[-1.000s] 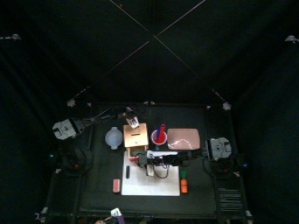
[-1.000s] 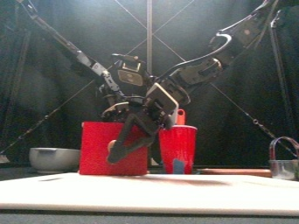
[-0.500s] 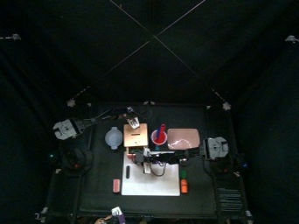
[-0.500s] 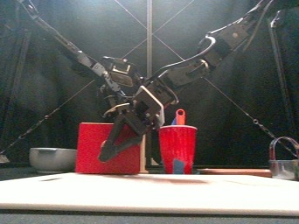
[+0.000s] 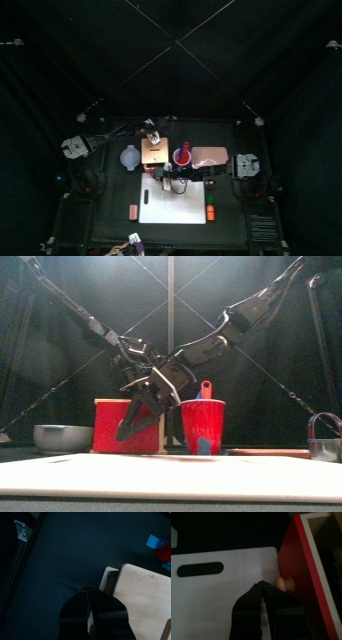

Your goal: Close drawer

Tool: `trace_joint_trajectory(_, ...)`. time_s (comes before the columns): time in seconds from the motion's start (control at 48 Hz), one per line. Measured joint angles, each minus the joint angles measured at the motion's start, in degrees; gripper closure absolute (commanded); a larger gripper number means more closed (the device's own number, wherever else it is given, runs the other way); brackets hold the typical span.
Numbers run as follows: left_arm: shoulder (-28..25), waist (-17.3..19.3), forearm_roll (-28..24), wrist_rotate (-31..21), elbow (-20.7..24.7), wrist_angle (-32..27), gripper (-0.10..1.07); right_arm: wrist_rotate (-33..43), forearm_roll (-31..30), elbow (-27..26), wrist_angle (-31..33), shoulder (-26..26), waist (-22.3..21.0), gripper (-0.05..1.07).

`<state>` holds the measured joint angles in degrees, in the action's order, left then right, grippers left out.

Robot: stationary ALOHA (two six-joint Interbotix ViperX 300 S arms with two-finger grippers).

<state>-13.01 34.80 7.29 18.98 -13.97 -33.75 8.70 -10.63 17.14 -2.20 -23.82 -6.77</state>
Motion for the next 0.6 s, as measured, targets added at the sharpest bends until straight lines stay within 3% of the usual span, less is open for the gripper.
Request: trace_joint_trajectory(0.604, -0.4, 0.0, -0.1, 0.1, 0.2, 0.4, 0.6, 0.5, -0.7, -3.2, 3.3, -0.5, 0.3, 0.97)
